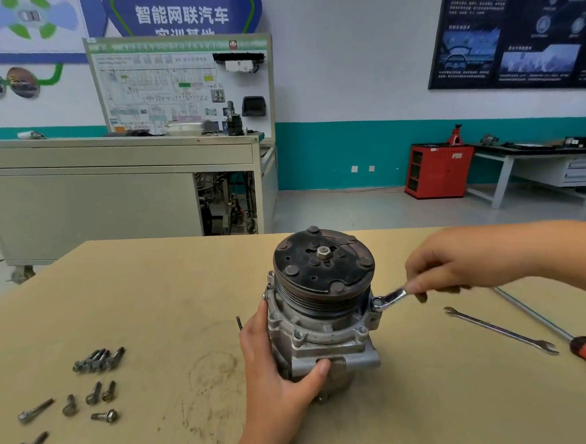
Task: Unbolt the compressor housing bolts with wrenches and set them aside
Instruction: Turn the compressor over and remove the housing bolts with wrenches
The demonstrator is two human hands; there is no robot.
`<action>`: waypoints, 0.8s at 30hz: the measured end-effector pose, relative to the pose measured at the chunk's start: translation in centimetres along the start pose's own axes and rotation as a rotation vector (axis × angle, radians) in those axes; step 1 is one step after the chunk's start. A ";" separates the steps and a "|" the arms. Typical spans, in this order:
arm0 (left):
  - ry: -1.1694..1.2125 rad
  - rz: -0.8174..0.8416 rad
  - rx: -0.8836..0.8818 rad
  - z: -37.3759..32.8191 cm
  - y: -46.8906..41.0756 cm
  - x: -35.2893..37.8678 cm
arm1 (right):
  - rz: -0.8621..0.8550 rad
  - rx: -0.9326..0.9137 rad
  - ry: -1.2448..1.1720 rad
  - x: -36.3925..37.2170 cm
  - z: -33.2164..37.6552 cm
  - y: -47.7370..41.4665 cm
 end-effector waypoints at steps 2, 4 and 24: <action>-0.011 -0.001 -0.006 0.1 0.0 -0.1 | -0.192 -0.117 0.209 -2.4 1.1 -0.8; -0.004 0.006 -0.012 0.1 0.0 0.1 | -0.199 -0.140 0.168 -2.7 0.7 -1.2; -0.003 0.008 -0.018 0.0 0.0 0.0 | 0.280 0.096 -0.795 5.5 0.1 1.5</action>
Point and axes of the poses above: each hand's wrist, its own y-axis away from the middle knuckle, its own x-axis out of the palm, z = x × y, the point moved 10 cm from there along -y, towards the middle knuckle, and after that the axes turned 6 degrees about x, right-handed, at the moved point
